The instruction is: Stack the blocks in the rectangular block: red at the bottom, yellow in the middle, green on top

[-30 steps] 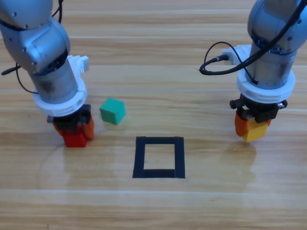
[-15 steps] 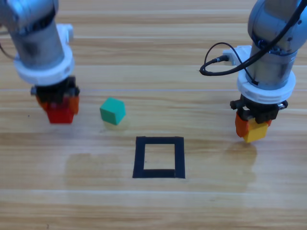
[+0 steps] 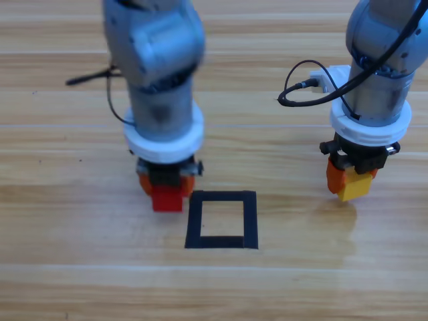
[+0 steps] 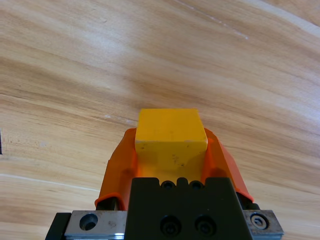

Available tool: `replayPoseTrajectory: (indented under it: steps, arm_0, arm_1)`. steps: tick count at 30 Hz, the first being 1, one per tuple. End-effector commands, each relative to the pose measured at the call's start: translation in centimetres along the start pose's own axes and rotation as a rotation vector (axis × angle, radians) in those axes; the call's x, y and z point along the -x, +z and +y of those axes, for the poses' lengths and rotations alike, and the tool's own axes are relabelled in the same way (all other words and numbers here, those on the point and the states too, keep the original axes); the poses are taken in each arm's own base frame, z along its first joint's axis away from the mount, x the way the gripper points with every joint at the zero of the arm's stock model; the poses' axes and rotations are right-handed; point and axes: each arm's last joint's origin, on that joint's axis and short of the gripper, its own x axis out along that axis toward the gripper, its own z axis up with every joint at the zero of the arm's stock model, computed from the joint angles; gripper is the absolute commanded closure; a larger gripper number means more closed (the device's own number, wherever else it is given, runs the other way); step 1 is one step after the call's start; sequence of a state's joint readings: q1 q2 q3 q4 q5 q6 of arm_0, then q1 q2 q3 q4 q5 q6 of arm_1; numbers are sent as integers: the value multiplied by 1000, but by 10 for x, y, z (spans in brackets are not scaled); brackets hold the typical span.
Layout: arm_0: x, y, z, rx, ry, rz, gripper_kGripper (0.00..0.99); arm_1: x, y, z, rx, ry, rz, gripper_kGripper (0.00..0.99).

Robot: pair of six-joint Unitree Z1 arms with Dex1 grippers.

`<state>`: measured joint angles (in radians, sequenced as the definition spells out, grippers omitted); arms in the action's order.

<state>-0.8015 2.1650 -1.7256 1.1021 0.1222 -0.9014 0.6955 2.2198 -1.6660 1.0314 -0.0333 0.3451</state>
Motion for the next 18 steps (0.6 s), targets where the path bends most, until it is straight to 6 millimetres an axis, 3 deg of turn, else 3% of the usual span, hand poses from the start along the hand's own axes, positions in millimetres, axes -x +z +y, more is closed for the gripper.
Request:
replayPoseTrajectory:
  steps: [1,18]
  arm_0:
    - [-32,-18,-34,-29,6,32,969]
    - [-47,-18,-50,-65,-89,36,961]
  arm_1:
    - [22,-8,-14,-28,25,-34,758]
    - [25,-9,-17,-39,39,-46,758]
